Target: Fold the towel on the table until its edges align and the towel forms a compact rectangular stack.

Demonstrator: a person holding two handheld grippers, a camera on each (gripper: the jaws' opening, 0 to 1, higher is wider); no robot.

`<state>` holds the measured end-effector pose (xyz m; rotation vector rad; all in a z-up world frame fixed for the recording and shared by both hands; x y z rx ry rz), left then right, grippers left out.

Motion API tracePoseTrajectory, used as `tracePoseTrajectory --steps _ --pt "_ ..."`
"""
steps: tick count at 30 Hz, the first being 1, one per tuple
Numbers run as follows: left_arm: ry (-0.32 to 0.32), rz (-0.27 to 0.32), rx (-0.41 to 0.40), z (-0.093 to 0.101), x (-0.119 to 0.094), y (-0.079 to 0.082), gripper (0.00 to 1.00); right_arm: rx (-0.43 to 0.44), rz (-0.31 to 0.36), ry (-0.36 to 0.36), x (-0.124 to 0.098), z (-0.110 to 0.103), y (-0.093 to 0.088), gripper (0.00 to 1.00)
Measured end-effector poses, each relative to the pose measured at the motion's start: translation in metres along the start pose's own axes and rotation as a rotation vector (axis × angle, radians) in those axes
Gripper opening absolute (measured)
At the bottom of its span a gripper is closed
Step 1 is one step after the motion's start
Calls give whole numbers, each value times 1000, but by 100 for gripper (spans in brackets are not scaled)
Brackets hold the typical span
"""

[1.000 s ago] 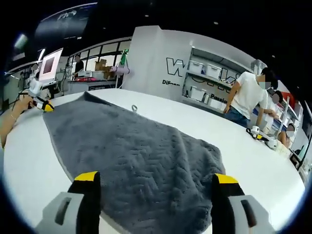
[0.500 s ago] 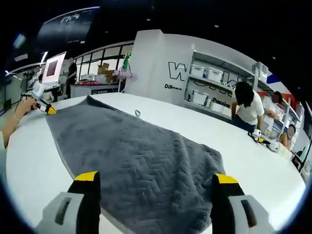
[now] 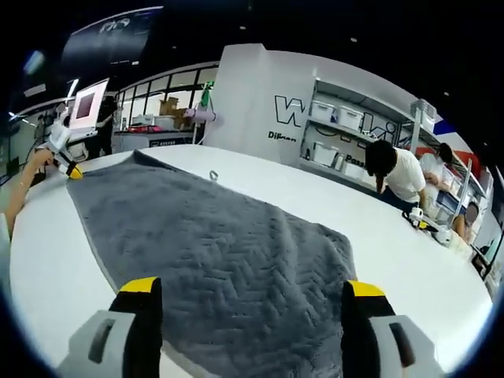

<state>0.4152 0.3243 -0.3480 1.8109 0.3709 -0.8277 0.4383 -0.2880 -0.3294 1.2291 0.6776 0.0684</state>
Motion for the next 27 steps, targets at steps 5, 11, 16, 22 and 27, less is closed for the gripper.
tracePoseTrajectory --steps 5,11,16,22,27 --pt "-4 -39 -12 -5 -9 -7 3 -9 -12 6 1 -1 -1 99" --pt "-10 -75 -20 -5 -20 -16 3 -15 -19 6 1 -1 -1 99" --pt "-10 -114 -15 -6 -29 -23 3 -22 -33 10 3 -2 -2 99" --pt "-24 -132 -31 -9 -41 -34 3 -34 -47 13 3 -4 -3 99" --pt "-60 -100 -65 -10 -43 -40 4 -35 -49 5 2 -2 -3 99"
Point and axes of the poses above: the point that each gripper's makers call its tool centre point, and the gripper's own axes: x roughly forward along the fingers, z roughly to its right, y roughly out of its top, the point moved 9 cm from there along -x, roughly backward along the fingers, and after that the axes turned 4 degrees about y, right-handed, at the moved point
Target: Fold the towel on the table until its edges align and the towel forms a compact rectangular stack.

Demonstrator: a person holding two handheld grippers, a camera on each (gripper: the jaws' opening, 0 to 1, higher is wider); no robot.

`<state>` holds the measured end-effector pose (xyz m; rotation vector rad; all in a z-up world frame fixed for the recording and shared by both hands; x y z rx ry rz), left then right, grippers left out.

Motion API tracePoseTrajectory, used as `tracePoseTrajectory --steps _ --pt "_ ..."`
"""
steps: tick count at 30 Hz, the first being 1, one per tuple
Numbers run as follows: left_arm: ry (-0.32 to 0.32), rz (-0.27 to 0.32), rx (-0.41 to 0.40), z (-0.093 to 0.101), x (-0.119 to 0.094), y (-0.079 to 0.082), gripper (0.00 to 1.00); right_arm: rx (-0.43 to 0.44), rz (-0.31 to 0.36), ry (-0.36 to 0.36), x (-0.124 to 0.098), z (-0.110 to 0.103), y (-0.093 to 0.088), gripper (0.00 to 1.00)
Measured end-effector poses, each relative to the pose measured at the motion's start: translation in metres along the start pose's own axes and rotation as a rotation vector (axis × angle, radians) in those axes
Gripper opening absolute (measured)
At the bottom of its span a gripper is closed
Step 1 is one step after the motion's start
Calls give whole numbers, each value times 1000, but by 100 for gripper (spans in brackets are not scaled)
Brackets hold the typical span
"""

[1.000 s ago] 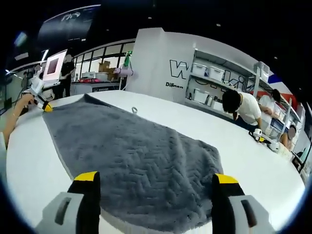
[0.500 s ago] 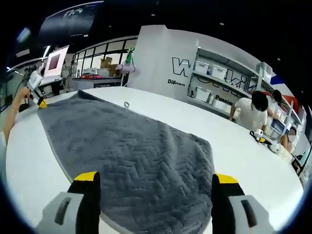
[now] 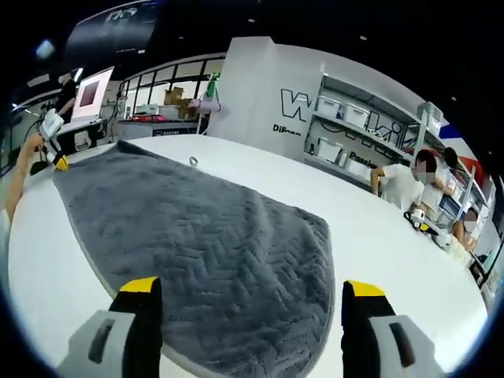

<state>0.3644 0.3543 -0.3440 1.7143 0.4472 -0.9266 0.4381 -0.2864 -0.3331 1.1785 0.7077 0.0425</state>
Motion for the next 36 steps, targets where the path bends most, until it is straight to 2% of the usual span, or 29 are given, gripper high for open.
tracePoseTrajectory --steps 2,5,7,8,10,14,19,21,22,25,28,30,33,36 --pt "-7 13 -2 0 1 1 5 -1 -2 -1 0 0 0 99" --pt "-12 52 46 2 -1 2 6 -1 -5 1 1 1 0 99" --pt "-17 107 65 2 -3 6 8 0 -1 -4 0 2 1 98" --pt "-20 152 56 2 -6 10 9 4 12 -13 -1 2 1 98" --pt "-55 220 57 3 -11 15 10 10 16 -16 -2 3 1 98" --pt "-42 317 87 6 -17 27 24 18 12 -18 -1 5 0 98" --pt "-95 354 115 18 -14 36 30 19 14 -16 -3 3 0 98" --pt "-150 382 136 25 -11 40 38 19 14 -16 -3 3 -1 98" --pt "-177 403 118 28 -10 44 45 20 14 -15 -3 3 -1 98" --pt "-178 436 124 33 -8 51 64 21 16 -8 -3 3 0 98" --pt "-195 463 118 38 -6 59 77 22 17 -4 -3 1 -1 98" --pt "-201 480 111 41 -4 63 80 24 22 -9 -5 2 -1 98" --pt "-276 515 89 47 -3 68 81 40 36 -23 -8 7 -1 98" --pt "-272 561 73 50 -3 73 86 60 51 -38 -12 14 0 98"
Point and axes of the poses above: the point that each gripper's makers call its tool centre point, and the gripper's own axes: x roughly forward along the fingers, z roughly to its right, y roughly out of its top, the point moved 9 cm from there along -x, roughly backward along the fingers, and after that the axes turned 4 degrees about y, right-handed, at the moved point
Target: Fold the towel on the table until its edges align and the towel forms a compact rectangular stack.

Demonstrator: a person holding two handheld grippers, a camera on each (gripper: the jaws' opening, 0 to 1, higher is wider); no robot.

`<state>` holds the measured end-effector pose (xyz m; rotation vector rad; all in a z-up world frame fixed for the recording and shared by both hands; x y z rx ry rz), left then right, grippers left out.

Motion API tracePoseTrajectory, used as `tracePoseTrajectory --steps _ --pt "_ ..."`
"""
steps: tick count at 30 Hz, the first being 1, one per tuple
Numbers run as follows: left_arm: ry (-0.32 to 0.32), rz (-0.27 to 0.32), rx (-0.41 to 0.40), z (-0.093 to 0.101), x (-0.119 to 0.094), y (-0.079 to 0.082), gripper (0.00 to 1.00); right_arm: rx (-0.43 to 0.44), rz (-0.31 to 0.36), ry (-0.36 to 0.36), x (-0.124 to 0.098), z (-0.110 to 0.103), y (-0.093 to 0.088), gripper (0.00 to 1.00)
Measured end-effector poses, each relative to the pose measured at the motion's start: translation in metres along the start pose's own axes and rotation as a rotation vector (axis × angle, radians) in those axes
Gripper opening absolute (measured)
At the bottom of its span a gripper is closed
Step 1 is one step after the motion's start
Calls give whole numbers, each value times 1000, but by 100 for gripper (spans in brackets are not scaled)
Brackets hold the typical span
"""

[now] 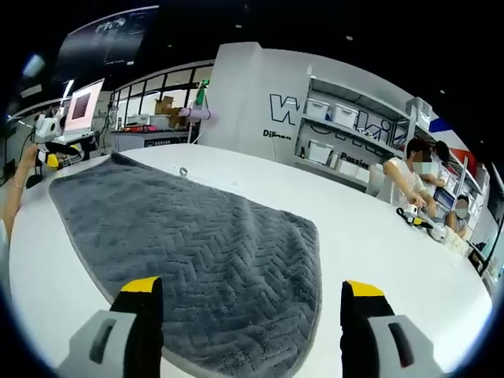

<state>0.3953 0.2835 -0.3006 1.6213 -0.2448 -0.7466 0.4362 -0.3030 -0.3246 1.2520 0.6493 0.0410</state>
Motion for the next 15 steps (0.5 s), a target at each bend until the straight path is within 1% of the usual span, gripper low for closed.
tracePoseTrajectory --steps 1,2,3,5,7,10,15 --pt "3 16 -14 0 1 2 91 3 4 -3 -1 1 0 98" --pt "9 54 -28 0 3 5 96 6 6 -6 -1 2 0 98" --pt "14 75 -33 -2 4 8 99 10 9 -9 -2 3 0 98" --pt "28 89 -42 -3 5 9 99 16 13 -14 -2 2 0 98" --pt "41 83 -31 -3 8 9 99 19 13 -18 -3 2 -1 98" --pt "61 30 12 -1 11 4 99 22 5 -21 -2 2 -2 98" --pt "59 15 20 -1 14 2 99 21 -12 -20 0 2 -5 97"
Point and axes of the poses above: the point that each gripper's makers call its tool centre point, and the gripper's own axes: x roughly forward along the fingers, z roughly to its right, y roughly out of its top, the point moved 9 cm from there along -x, roughly backward along the fingers, and after that the axes turned 4 degrees about y, right-handed, at the moved point
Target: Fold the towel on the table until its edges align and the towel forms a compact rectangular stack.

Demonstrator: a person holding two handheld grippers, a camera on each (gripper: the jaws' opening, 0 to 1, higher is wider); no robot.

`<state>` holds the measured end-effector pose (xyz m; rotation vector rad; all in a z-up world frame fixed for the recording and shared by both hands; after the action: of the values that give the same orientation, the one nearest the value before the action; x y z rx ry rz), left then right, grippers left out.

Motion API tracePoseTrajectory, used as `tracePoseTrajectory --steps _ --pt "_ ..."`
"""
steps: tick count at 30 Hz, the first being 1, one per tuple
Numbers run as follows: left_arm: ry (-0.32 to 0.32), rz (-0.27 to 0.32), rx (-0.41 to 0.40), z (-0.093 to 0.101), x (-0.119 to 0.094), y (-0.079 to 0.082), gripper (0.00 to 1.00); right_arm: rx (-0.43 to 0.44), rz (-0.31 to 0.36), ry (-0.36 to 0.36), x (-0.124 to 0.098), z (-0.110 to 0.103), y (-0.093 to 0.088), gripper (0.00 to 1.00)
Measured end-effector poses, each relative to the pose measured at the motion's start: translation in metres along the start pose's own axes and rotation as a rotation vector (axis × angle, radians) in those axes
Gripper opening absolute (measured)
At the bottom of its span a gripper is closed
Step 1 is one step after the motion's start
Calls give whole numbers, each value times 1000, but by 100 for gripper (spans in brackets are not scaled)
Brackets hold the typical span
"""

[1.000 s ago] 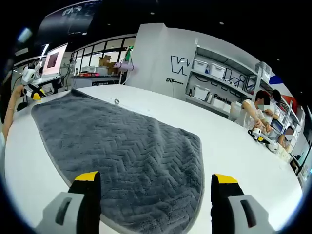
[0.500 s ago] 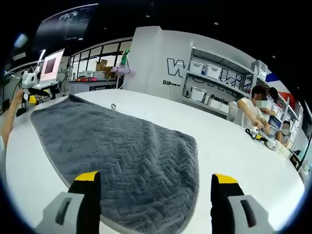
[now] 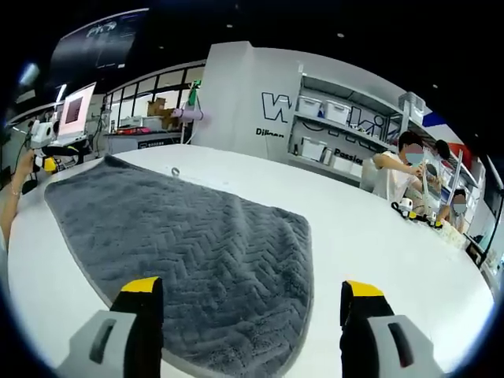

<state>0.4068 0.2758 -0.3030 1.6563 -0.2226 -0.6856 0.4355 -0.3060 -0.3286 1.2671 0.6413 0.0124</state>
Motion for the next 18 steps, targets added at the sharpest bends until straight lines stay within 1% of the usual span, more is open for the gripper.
tracePoseTrajectory --steps 3,10,18 --pt "-3 2 -2 1 0 0 99 0 0 2 0 1 0 97" --pt "27 20 -10 -7 -3 2 99 -1 -1 16 1 -2 0 97" --pt "44 16 -10 -11 1 1 99 -3 -2 25 2 -1 0 97"
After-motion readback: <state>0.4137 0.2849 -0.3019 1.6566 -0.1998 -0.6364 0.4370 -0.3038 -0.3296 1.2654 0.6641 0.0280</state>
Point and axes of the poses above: the point that each gripper's makers call its tool centre point, and the gripper's own axes: x roughly forward along the fingers, z roughly to its right, y roughly out of its top, the point moved 9 cm from there along -x, roughly backward along the fingers, and after that the axes turned 4 degrees about y, right-handed, at the moved point
